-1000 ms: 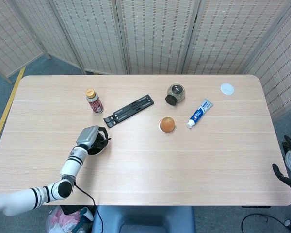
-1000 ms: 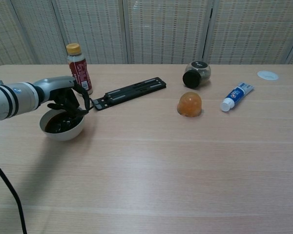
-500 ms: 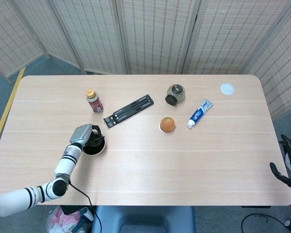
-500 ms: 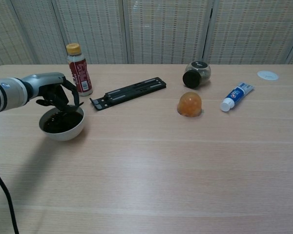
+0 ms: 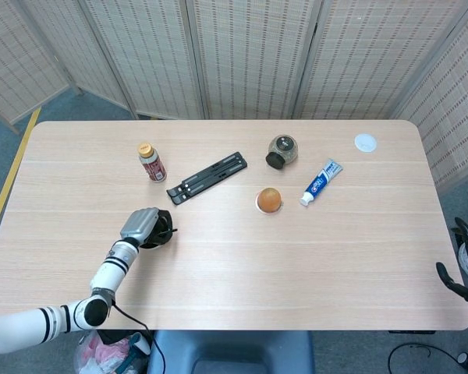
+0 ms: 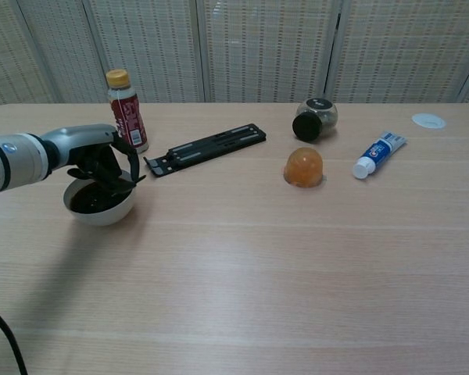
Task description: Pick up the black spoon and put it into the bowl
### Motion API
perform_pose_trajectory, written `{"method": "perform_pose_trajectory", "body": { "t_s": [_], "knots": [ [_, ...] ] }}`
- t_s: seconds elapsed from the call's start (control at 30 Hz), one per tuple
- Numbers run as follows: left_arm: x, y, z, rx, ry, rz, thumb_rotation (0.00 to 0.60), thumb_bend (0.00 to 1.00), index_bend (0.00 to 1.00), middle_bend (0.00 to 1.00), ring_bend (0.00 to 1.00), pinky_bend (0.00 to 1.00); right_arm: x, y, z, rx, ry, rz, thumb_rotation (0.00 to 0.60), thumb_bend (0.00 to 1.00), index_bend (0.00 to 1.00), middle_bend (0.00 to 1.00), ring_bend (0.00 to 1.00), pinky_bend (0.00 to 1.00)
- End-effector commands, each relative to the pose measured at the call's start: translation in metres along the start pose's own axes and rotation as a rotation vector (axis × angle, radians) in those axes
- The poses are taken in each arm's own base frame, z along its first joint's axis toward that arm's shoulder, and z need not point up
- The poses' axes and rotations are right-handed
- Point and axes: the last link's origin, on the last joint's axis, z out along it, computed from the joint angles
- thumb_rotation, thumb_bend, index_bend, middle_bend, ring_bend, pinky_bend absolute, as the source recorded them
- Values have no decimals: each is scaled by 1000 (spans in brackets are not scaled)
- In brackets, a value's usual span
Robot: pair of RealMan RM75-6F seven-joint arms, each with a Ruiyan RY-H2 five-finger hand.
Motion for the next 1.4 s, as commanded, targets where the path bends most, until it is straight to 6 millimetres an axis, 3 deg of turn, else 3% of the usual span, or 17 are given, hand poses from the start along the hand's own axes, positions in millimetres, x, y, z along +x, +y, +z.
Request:
{"method": "perform_pose_trajectory", "body": {
  "t_s": [0.03, 0.13, 0.33, 0.47, 0.67, 0.87, 1.13, 1.23, 1.4],
  "knots": [
    [-1, 3, 0, -4, -3, 0, 600, 541, 561, 1000, 943, 1000, 1, 1, -1, -4, 2, 0, 600, 235, 85, 272, 204, 150],
    [1, 4, -2, -9, -3, 0, 600, 379, 342, 1000, 943, 1000, 1, 2, -2, -7, 4, 1, 600, 236, 85, 271, 204, 150],
    [14, -2, -13, -9, 67, -11, 600, 266, 176, 998, 933, 1000, 3, 3, -2, -4, 7, 1, 600, 235, 85, 271, 204, 150],
    [31, -13, -34, -16, 167, -52, 600, 262, 170, 947, 873, 1000, 6, 3, -2, -2, 12, -7, 600, 236, 85, 271, 204, 150],
    [51, -45, -68, -10, 313, -1, 600, 262, 225, 760, 664, 959, 6, 5, -1, -12, -9, -11, 600, 236, 85, 271, 204, 150],
    [56, -86, -109, 52, 474, 163, 600, 262, 273, 582, 504, 718, -1, 3, 0, -8, -62, 7, 600, 236, 85, 260, 204, 150],
    [42, -112, -162, 108, 507, 309, 600, 249, 235, 383, 325, 343, -2, 1, 3, 13, -142, 37, 600, 235, 85, 191, 171, 150],
    [35, -116, -179, 139, 491, 332, 600, 234, 201, 318, 271, 292, -4, -2, 4, 23, -163, 53, 600, 236, 85, 180, 149, 150],
    [27, -117, -198, 154, 475, 349, 600, 225, 186, 298, 260, 277, -8, -6, 6, 42, -172, 58, 600, 235, 85, 162, 118, 148]
  ]
}}
